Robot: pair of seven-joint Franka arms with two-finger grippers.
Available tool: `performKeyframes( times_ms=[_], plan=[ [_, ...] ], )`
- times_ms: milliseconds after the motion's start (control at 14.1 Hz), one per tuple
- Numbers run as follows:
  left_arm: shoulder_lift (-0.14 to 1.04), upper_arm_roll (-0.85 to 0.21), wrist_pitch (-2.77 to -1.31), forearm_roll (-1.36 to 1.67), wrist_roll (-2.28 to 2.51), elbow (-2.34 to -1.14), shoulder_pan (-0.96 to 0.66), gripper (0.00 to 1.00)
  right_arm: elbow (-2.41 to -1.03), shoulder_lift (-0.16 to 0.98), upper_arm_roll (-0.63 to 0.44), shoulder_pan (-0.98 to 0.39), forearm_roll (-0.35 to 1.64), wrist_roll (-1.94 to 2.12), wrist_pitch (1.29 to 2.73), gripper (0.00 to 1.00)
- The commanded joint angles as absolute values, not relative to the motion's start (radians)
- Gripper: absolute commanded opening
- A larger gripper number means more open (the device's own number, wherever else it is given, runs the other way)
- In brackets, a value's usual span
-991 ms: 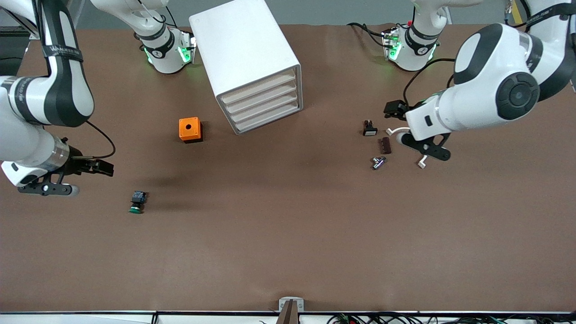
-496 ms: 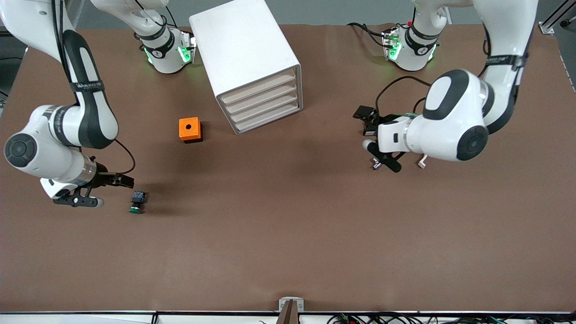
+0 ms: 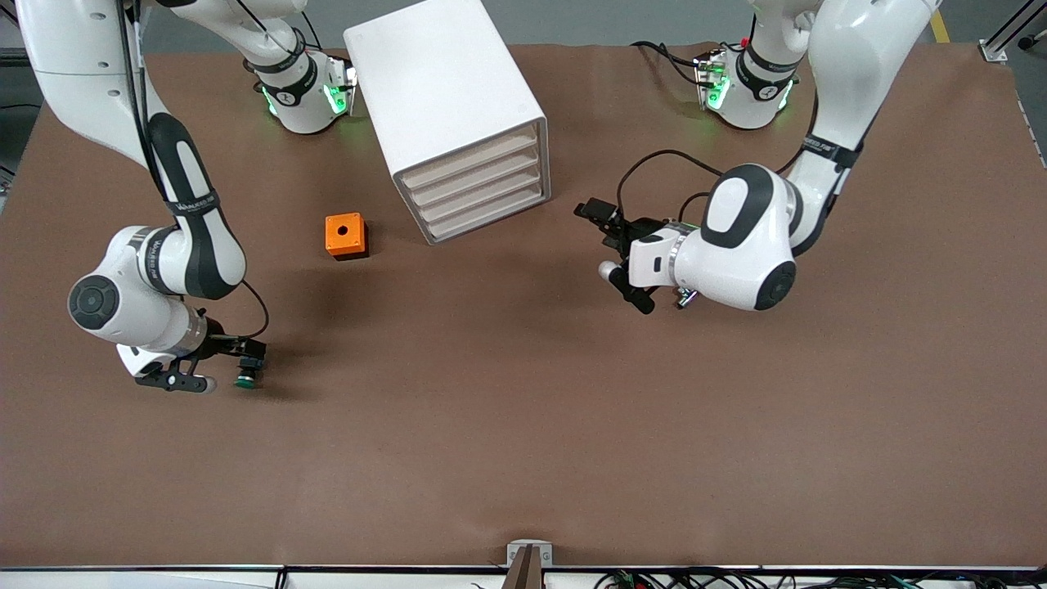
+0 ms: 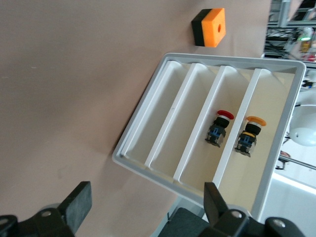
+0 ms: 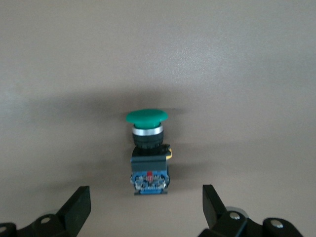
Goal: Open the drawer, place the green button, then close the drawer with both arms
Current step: 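Grasp the green button with the right gripper while the left gripper nears the cabinet, then grip the drawer front with the left gripper while the right gripper lifts the button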
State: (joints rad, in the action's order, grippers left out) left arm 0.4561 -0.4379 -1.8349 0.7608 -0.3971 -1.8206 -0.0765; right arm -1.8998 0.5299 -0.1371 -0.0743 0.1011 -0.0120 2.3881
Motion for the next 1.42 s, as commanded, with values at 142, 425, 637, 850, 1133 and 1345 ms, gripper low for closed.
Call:
performKeyframes(
  times_ms=[142, 425, 637, 850, 1133, 1345],
  plan=[
    [0.498, -0.448, -1.898, 0.977, -0.616, -1.930, -0.084, 1.00, -1.894, 0.572, -0.137, -0.069, 0.120, -0.017, 2.421, 1.00],
    [0.596, -0.448, -1.905, 1.121, -0.796, -1.940, -0.126, 1.00, -1.894, 0.595, -0.137, -0.078, 0.120, -0.017, 2.419, 1.00],
    [0.662, -0.448, -1.936, 1.187, -0.886, -1.937, -0.162, 1.00, -1.890, 0.601, -0.137, -0.078, 0.120, -0.017, 2.416, 0.81],
    [0.695, -0.448, -1.977, 1.245, -0.919, -1.937, -0.225, 1.00, -1.887, 0.601, -0.137, -0.078, 0.120, -0.017, 2.413, 0.40],
    [0.715, -0.448, -1.990, 1.295, -0.951, -1.936, -0.264, 1.00, -1.879, 0.600, -0.137, -0.074, 0.120, -0.008, 2.411, 0.18],
    [0.756, -0.448, -2.008, 1.353, -1.040, -1.931, -0.291, 0.94, -1.871, 0.598, -0.137, -0.074, 0.120, -0.006, 2.408, 0.18]
  ],
)
